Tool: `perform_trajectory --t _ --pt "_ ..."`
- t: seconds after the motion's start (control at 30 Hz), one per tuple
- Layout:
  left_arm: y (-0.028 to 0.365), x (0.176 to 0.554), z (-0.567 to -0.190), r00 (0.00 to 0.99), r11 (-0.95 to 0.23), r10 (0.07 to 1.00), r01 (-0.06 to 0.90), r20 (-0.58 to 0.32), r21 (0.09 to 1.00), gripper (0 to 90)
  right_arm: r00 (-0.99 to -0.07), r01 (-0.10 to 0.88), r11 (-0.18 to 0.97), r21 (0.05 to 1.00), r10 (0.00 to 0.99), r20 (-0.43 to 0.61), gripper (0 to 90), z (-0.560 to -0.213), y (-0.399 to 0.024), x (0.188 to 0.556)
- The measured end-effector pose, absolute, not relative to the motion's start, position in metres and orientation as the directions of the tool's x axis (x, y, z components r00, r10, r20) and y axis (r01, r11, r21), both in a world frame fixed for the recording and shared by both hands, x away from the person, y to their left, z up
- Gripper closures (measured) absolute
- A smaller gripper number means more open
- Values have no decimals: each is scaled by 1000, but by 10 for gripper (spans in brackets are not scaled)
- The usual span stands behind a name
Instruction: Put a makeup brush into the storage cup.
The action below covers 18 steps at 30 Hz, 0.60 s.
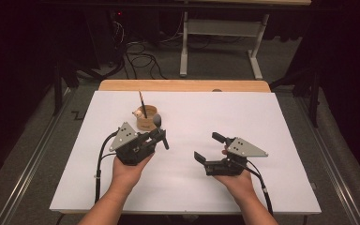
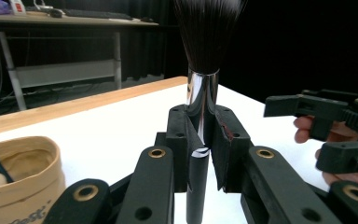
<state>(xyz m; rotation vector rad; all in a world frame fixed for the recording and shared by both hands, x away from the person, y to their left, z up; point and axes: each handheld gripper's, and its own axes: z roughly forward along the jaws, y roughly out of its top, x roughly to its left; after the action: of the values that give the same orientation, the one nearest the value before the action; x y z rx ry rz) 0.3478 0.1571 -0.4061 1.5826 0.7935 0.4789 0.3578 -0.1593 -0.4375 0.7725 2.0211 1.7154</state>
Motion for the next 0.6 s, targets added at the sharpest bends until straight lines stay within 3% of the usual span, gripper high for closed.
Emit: perform_trajectory --t 0.6 --pt "177 359 -404 626 -17 769 228 -133 974 782 -751 166 150 975 660 27 4 -430 -183 361"
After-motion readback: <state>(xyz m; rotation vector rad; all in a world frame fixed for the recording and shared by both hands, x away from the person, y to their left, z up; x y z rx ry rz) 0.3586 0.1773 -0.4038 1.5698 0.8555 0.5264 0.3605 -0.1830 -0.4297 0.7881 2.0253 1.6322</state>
